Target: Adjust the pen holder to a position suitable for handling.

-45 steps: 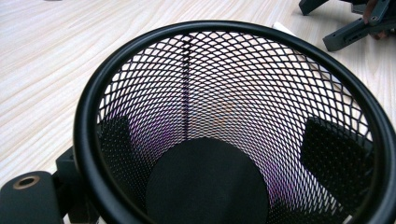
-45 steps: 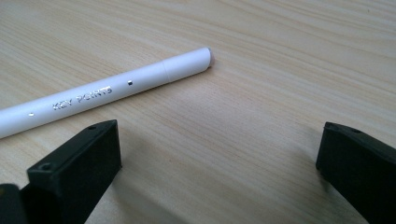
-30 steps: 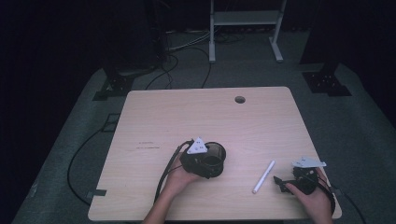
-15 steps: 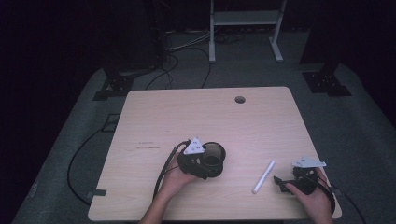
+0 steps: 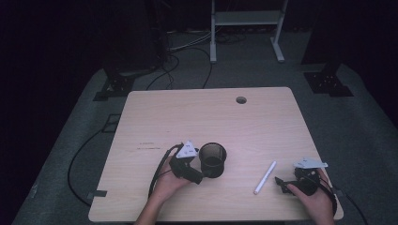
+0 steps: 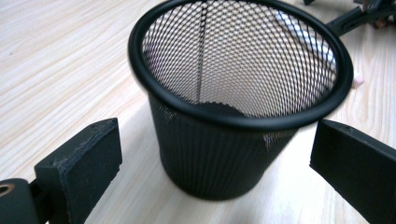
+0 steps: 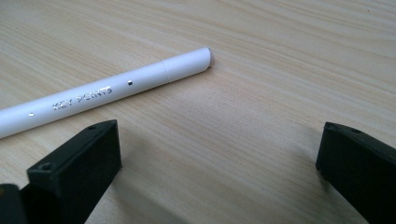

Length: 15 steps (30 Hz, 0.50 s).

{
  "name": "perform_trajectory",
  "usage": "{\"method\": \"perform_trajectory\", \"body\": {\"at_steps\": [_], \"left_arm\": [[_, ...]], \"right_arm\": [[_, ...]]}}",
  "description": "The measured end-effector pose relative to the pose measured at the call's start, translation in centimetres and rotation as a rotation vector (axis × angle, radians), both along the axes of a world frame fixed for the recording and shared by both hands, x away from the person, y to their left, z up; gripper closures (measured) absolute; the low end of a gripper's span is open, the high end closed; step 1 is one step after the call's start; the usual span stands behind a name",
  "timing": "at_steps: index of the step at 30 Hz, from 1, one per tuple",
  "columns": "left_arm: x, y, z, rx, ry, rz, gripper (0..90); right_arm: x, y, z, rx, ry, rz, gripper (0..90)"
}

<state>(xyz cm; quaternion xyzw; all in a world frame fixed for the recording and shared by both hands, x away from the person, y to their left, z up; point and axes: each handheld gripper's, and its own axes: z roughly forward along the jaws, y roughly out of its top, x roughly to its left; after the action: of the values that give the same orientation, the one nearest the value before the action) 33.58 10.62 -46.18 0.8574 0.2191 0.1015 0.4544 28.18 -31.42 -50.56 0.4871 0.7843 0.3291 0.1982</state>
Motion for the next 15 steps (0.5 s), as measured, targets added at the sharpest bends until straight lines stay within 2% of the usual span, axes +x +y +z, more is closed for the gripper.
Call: {"method": "perform_trajectory", "body": {"at_steps": [10, 15], "left_arm": [[-0.8, 2.2, 0.7, 0.024, -0.009, 0.02, 1.1], [-1.2, 3.6, 0.5, 0.02, -0.01, 0.046, 1.1]], "right_arm": [[0.0, 0.0, 0.0, 0.0, 0.0, 0.0, 0.0], [0.0, 0.0, 0.0, 0.001, 0.0, -0.001, 0.0]]}}
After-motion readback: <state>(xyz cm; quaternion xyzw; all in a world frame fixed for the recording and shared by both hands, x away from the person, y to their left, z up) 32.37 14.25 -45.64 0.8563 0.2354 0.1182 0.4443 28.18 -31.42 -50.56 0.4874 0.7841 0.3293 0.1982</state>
